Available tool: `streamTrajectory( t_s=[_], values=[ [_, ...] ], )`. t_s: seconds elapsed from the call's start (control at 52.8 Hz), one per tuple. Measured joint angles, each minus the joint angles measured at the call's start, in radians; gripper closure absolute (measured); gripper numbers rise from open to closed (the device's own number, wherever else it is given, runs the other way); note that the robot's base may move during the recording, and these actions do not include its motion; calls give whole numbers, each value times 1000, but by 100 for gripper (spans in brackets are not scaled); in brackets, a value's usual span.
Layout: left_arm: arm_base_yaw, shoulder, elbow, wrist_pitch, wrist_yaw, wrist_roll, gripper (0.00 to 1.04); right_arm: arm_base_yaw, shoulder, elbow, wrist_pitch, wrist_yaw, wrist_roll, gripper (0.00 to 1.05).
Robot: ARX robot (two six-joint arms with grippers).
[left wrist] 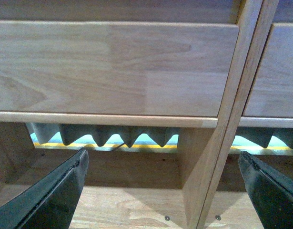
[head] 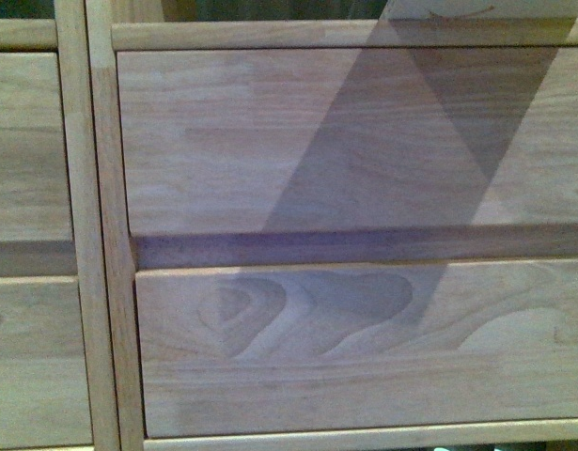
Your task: Organize books on shelf
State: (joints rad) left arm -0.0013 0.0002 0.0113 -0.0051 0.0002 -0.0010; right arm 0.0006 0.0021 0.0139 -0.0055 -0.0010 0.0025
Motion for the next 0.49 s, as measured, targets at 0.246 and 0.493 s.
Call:
streamTrajectory(
  t_s=[0.246,0.493],
  values=[
    [0,0,0,0,0,0,7,0,0,0,0,0,0,7],
    [0,0,0,0,0,0,7,0,0,0,0,0,0,7]
  ],
)
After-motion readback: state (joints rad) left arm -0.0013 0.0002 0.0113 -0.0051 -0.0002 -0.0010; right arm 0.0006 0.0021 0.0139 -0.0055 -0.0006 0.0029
